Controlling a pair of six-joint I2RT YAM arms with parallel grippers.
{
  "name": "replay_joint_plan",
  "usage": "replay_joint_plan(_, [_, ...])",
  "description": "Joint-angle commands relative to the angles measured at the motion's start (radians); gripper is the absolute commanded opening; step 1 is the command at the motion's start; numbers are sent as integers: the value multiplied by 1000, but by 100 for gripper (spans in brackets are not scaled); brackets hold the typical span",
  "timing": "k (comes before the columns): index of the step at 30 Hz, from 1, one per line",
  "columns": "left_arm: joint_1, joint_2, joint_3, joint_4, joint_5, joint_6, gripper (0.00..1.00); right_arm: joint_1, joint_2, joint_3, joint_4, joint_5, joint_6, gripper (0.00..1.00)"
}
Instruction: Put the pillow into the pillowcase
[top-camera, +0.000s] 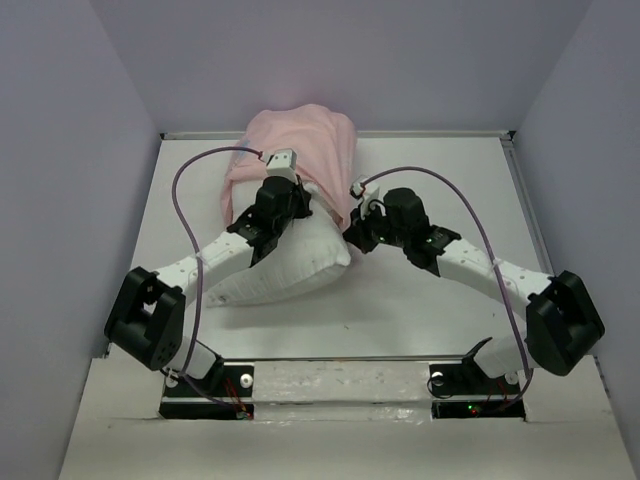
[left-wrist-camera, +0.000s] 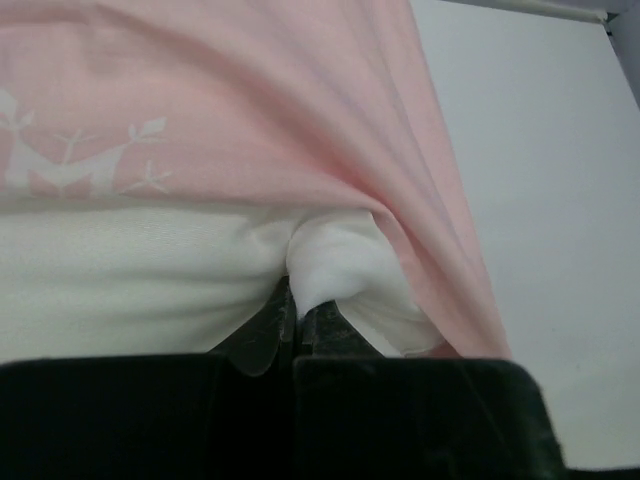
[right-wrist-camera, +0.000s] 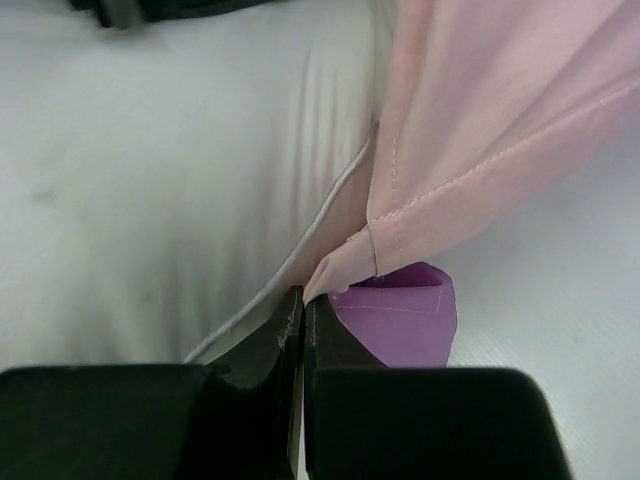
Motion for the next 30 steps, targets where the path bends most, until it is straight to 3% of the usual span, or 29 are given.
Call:
replay_joint_plan(1, [17, 91, 45, 168, -245, -3, 0, 75, -183, -17, -62, -68, 55, 0])
replay_joint_plan(6, [19, 165, 88, 180, -386, -25, 0, 88, -341, -32, -122, -115, 91, 0])
replay_joint_plan(13, [-27, 217, 93, 217, -511, -93, 0, 139, -344, 5, -62, -404, 196, 0])
replay_joint_plan(16, [-44, 220, 83, 238, -537, -118, 0, 161, -315, -6, -62, -346, 221, 0])
replay_joint_plan(23, [-170, 130, 13, 306, -571, -231, 0, 137, -289, -4, -80, -22, 223, 0])
replay_joint_plan(28, [-283, -41, -126, 364, -623, -274, 0, -81, -283, -30, -84, -134, 261, 0])
replay_joint_plan(29, [-303, -69, -143, 369, -628, -274, 0, -95, -283, -37, -85, -108, 269, 2])
replay_joint_plan(30, [-331, -94, -156, 373, -666, -245, 0, -95, -283, -34, -128, -68, 275, 15])
